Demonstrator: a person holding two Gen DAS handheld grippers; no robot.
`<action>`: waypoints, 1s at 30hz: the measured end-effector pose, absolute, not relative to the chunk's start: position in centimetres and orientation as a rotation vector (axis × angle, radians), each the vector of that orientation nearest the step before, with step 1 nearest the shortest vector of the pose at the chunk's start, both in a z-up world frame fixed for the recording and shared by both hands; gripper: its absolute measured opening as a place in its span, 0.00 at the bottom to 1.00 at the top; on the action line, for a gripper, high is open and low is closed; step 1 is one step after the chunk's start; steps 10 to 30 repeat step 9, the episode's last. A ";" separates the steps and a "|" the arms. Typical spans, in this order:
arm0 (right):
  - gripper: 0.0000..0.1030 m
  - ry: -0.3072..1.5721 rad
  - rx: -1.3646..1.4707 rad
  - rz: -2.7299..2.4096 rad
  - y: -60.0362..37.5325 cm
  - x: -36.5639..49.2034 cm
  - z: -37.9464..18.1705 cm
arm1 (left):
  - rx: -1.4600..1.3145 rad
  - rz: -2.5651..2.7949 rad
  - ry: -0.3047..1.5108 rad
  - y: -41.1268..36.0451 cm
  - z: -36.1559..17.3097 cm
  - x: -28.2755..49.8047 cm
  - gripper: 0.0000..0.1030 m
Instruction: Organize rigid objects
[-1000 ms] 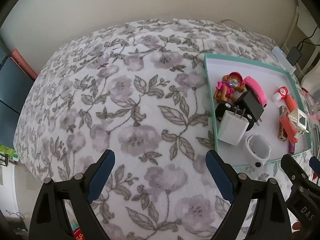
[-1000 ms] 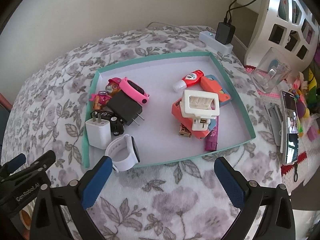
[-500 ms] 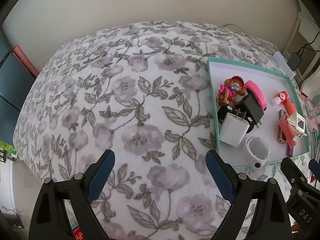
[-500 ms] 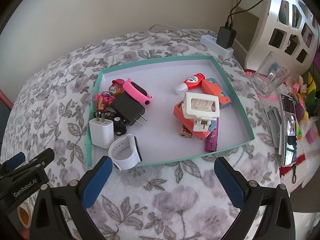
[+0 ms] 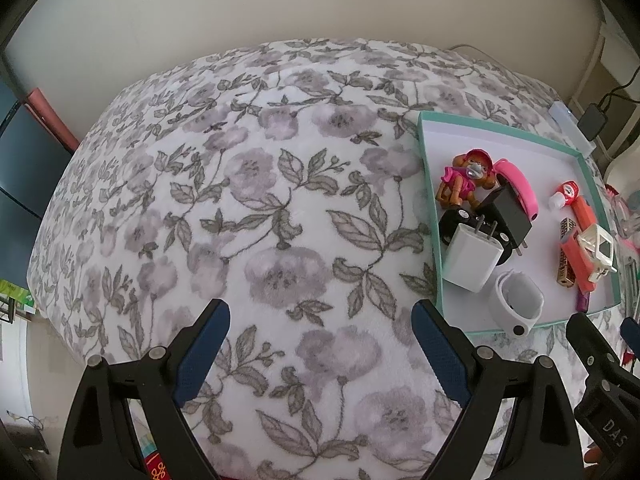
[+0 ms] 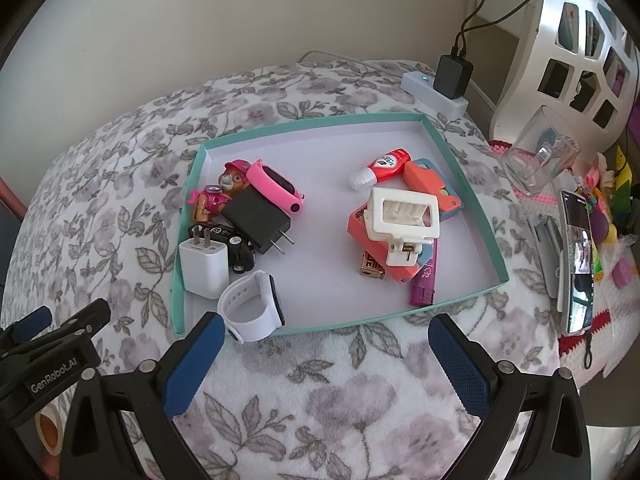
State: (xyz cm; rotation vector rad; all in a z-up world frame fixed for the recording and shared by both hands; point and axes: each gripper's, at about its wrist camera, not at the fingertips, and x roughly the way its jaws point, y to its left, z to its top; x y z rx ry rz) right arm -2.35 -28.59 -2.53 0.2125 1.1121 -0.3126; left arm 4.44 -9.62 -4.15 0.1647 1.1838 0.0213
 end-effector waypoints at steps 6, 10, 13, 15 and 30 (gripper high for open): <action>1.00 1.112 0.210 -0.310 -28.6 -2.3 -2.5 | 0.172 0.036 1.176 -9.5 -4.1 4.4 0.90; 1.00 1.113 0.211 -0.311 -28.5 -2.3 -2.5 | 0.173 0.035 1.179 -9.6 -4.1 4.5 0.90; 1.00 1.113 0.211 -0.311 -28.5 -2.3 -2.5 | 0.173 0.035 1.179 -9.6 -4.1 4.5 0.90; 1.00 1.113 0.211 -0.311 -28.5 -2.3 -2.5 | 0.173 0.035 1.179 -9.6 -4.1 4.5 0.90; 1.00 1.113 0.211 -0.311 -28.5 -2.3 -2.5 | 0.173 0.035 1.179 -9.6 -4.1 4.5 0.90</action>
